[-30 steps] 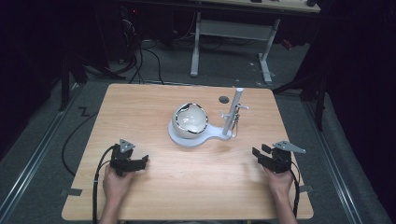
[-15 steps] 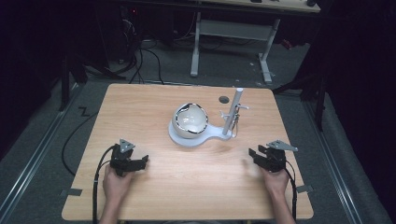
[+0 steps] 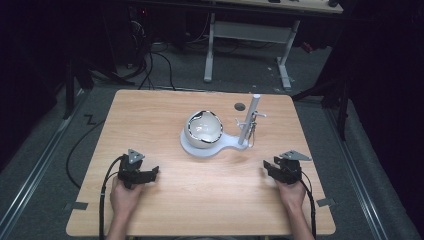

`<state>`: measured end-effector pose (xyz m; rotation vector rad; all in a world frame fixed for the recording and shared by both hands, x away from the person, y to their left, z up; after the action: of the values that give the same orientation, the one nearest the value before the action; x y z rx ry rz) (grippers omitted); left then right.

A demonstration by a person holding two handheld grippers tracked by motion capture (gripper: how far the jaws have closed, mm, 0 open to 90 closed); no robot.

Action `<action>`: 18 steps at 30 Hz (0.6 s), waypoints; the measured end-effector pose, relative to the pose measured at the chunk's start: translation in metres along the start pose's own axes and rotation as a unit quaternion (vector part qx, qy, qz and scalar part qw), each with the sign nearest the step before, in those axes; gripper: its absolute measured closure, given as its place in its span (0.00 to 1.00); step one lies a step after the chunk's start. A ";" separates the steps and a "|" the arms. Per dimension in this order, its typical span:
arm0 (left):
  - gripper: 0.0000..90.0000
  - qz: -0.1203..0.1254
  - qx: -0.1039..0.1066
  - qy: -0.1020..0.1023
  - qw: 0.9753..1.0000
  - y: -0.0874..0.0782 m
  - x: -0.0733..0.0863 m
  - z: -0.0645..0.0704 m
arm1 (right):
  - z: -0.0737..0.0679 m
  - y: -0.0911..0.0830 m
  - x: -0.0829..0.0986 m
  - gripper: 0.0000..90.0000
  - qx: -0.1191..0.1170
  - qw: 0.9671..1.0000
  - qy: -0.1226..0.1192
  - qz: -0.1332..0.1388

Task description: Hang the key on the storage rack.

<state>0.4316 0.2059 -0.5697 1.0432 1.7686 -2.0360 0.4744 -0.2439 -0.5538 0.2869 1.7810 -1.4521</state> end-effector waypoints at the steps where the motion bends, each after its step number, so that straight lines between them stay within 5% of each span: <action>1: 0.20 0.000 0.000 0.000 1.000 0.000 0.000 0.000 | 0.000 0.001 0.000 0.54 0.000 1.000 0.000 -0.001; 18: 0.20 0.000 -0.001 -0.001 1.000 0.000 0.000 0.000 | 0.002 0.009 0.005 0.51 0.014 0.999 -0.015 -0.027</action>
<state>0.4316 0.2058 -0.5696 1.0414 1.7694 -2.0349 0.4776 -0.2443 -0.5635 0.2324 1.7585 -1.5131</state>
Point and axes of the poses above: each handheld gripper's, and its own axes: y roughly forward along the jaws, x roughly out of its underside, z roughly to its right, the point moved 9 cm from there along y, roughly forward along the jaws, and after that the axes turned 7 degrees about -z, right-handed, at the moved point
